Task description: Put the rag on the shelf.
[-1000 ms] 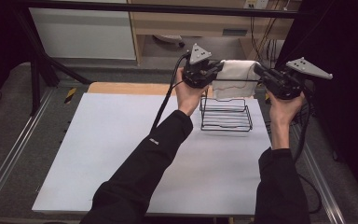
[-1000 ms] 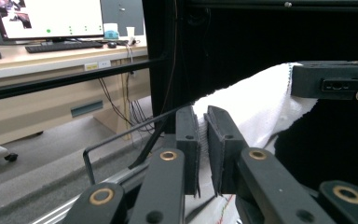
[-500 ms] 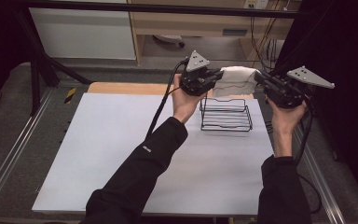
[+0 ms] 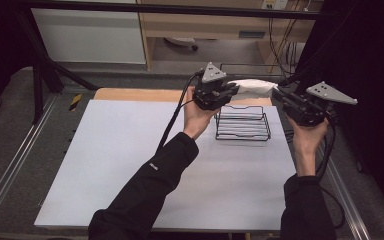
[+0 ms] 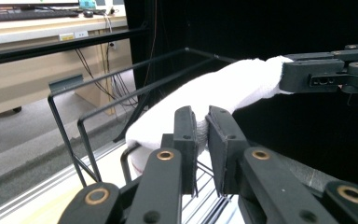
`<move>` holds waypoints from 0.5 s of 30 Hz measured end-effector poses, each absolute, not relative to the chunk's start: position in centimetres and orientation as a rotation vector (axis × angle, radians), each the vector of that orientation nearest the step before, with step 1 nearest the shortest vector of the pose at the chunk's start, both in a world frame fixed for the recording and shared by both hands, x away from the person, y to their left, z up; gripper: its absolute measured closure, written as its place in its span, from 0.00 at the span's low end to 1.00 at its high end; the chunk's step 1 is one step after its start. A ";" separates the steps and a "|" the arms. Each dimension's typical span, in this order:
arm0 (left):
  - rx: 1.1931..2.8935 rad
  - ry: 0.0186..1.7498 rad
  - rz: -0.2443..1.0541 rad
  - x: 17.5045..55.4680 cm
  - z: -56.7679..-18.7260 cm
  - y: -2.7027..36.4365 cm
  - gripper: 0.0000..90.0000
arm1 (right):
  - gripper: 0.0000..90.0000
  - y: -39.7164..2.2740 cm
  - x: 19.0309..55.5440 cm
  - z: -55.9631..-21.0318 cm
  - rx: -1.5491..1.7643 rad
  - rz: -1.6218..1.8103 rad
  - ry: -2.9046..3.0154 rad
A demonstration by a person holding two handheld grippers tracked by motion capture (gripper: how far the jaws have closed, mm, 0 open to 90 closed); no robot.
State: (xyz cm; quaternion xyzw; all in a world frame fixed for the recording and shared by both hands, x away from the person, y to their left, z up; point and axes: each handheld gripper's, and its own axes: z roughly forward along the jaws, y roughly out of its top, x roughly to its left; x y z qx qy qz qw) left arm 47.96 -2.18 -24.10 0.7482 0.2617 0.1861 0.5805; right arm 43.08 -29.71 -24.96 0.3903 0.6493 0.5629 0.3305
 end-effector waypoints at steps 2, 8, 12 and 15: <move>1.752 0.615 0.428 47.9 -24.3 -2.1 0.90 | 0.90 -29.7 43.1 -25.2 1.022 1.471 1.704; 1.766 0.625 0.425 47.5 -23.6 -1.6 0.83 | 0.90 -29.8 43.2 -25.9 1.029 1.473 1.707; 1.736 0.651 0.452 47.7 -22.3 -1.0 0.83 | 0.90 -29.8 43.2 -26.0 1.025 1.468 1.710; 1.726 0.682 0.454 48.0 -21.5 -1.0 0.87 | 0.90 -29.7 43.1 -26.1 1.023 1.468 1.712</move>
